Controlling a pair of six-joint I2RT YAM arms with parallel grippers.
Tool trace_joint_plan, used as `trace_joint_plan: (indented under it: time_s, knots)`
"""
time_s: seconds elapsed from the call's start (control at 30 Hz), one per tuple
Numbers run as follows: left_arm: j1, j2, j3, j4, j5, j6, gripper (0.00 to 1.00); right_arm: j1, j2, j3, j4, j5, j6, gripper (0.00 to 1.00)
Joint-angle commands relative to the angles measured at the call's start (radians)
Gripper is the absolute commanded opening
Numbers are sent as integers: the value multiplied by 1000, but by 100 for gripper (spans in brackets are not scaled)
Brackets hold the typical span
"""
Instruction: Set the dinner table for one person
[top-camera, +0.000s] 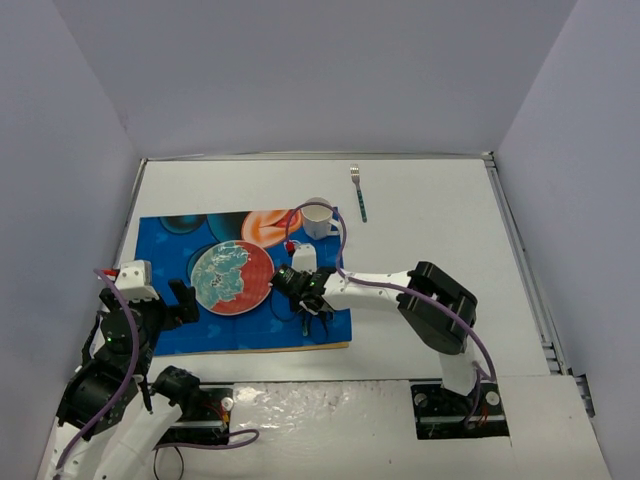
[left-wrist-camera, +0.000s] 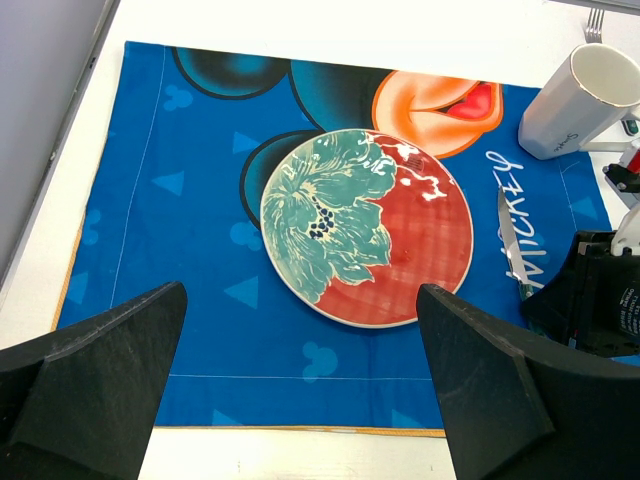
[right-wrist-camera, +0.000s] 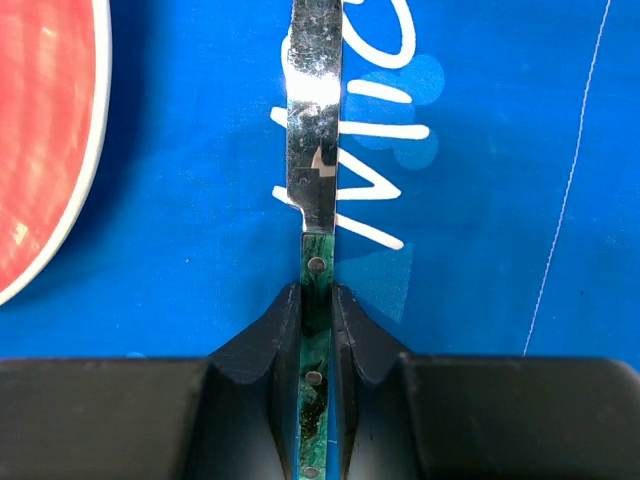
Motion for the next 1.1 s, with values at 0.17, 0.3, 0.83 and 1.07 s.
trace_joint_plan:
  time_s: [0.17, 0.3, 0.83, 1.07]
  knots:
    - [7, 9, 21, 55, -10, 7, 97, -12, -3, 12, 13, 19, 66, 0]
    - [5, 7, 22, 55, -11, 8, 97, -12, -15, 0, 1, 33, 108, 0]
    - [6, 0, 22, 53, -11, 7, 97, -13, -19, 4, -45, 68, 134, 33]
    - [5, -2, 22, 54, -10, 8, 97, -9, -61, 25, -73, 89, 105, 43]
